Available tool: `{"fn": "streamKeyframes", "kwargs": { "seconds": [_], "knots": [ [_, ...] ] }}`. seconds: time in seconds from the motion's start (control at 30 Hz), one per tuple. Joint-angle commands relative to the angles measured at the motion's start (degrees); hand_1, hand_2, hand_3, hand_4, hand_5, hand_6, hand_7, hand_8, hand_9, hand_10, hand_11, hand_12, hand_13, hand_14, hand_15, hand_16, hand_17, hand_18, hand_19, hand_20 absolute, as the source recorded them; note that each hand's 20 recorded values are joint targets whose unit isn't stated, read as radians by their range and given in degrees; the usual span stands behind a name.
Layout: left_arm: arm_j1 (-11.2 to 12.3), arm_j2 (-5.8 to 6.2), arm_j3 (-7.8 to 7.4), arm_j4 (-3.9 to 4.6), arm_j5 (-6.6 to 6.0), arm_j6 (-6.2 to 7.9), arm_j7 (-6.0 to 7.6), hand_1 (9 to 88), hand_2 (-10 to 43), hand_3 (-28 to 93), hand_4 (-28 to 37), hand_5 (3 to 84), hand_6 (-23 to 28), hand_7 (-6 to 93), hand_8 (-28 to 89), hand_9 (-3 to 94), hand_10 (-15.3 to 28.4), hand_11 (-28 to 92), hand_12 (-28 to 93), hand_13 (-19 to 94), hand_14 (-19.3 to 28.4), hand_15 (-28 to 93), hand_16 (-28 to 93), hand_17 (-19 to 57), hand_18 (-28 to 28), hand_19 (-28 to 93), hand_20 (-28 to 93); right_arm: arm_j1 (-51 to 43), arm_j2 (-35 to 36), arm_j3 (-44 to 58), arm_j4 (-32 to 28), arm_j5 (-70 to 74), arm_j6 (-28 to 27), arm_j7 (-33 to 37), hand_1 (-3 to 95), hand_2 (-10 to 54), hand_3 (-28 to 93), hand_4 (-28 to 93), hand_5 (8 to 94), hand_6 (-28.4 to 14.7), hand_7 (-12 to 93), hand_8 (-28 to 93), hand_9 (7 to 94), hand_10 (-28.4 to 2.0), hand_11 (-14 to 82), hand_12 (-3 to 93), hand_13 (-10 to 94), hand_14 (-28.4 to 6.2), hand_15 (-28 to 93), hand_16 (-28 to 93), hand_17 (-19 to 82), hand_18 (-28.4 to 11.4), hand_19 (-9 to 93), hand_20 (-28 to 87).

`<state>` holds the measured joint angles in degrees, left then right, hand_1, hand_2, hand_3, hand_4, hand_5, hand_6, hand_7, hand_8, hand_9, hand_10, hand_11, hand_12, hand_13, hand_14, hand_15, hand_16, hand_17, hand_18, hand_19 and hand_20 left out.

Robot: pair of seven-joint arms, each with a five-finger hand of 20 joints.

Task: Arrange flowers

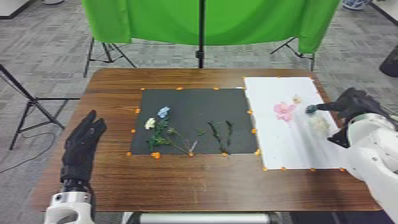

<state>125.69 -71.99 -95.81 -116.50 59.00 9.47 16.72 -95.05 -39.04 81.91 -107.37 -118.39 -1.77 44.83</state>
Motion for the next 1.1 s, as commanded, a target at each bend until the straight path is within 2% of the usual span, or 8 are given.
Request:
{"fn": "streamKeyframes", "kwargs": {
  "seconds": [0.03,0.2,0.37,0.43,0.6,0.77,0.93,1.1],
  "knots": [
    [0.5,-0.61,0.20,0.00,0.38,-0.59,-1.07,28.9,-9.1,66,-18.7,31.9,4.2,6.4,-5,33.8,10.6,8,14,27,13.5,7,5,1.2,10.2,0,16,-0.9,-2.4,-2.8,2.2,2.8,2.3,-0.2,26.0,-9.5,52,-16,60.7,-9.9,5,-6,72.7,-18.8,13.3,18.4,88,-5.7,56,32,64,-10.4,93,49],
    [0.8,-0.80,0.14,-0.08,0.38,-0.93,-1.23,29.1,-8.9,66,-18.6,32.1,4.3,6.3,-5,33.8,10.6,8,14,27,13.5,7,5,1.2,10.3,0,16,0.2,-2.5,-7.3,3.7,-2.8,1.9,1.0,30.9,-9.5,53,-15,61.0,-10.0,5,-6,73.9,-19.0,13.4,17.9,90,-5.1,55,33,65,-9.7,93,49],
    [1.5,-0.95,-0.06,-0.32,0.17,-0.65,-1.02,29.1,-8.9,66,-18.4,32.2,4.3,6.2,-5,33.8,10.6,8,14,27,13.5,7,5,1.2,10.3,1,16,-1.5,-1.8,-8.7,4.4,-10.0,7.9,0.0,49.1,-9.5,58,-15,69.3,-4.8,11,-5,82.7,-15.6,16.7,18.1,93,-3.0,55,34,68,-8.1,93,50],
    [1.6,-0.94,-0.15,-0.37,0.26,-0.64,-1.00,29.2,-8.9,66,-18.4,32.2,4.3,6.3,-5,33.8,10.6,8,14,27,13.5,7,5,1.2,10.3,1,16,-2.9,-1.3,-6.5,2.4,-12.1,8.0,-0.2,61.3,-9.5,47,-11,77.2,-3.1,12,8,88.7,-12.7,12.5,26.9,94,-2.3,56,33,70,-7.9,93,52],
    [2.1,-0.69,-0.46,-0.54,0.11,-0.59,-1.41,29.2,-8.9,66,-18.2,32.2,4.3,6.3,-5,33.9,10.6,8,14,27,13.6,7,5,1.2,10.3,0,16,-2.3,0.6,-3.2,-7.1,-13.3,12.6,-3.0,64.0,-9.5,51,-12,81.7,-1.9,15,11,92.2,-10.5,9.2,32.5,94,-1.5,58,32,71,-7.9,93,53],
    [1.6,-0.25,-0.29,-0.36,0.23,-1.05,-1.61,29.2,-8.9,66,-18.1,32.4,4.3,6.3,-5,34.1,10.6,8,14,27,13.7,7,5,1.2,10.3,0,16,14.8,1.6,-18.6,-9.7,-8.1,16.9,-15.5,63.8,-9.5,51,-13,82.2,-1.3,15,11,93.0,-9.8,8.3,33.8,94,-1.2,59,32,71,-8.1,93,54],
    [0.1,0.14,0.36,0.09,0.03,-1.28,-1.41,29.0,-9.0,66,-18.4,32.5,4.4,6.3,-5,34.2,10.6,8,14,27,13.7,8,5,1.2,10.3,1,16,35.8,-6.1,-41.0,-3.3,-3.8,19.2,-24.8,63.5,-9.5,52,-13,82.4,-0.6,16,11,93.5,-9.1,7.4,35.2,94,-1.0,59,32,71,-8.3,93,55],
    [-0.6,0.39,1.06,0.44,-1.56,-0.33,-1.30,23.9,-4.0,67,-23.1,32.8,4.4,6.0,-5,34.4,10.7,8,14,27,13.8,8,5,1.2,10.4,1,16,45.3,-12.4,-54.0,3.2,-2.3,18.4,-35.2,63.4,-9.5,53,-16,81.1,0.9,18,10,92.6,-8.4,6.1,36.3,94,-1.0,59,34,70,-8.7,93,59]
  ]
}}
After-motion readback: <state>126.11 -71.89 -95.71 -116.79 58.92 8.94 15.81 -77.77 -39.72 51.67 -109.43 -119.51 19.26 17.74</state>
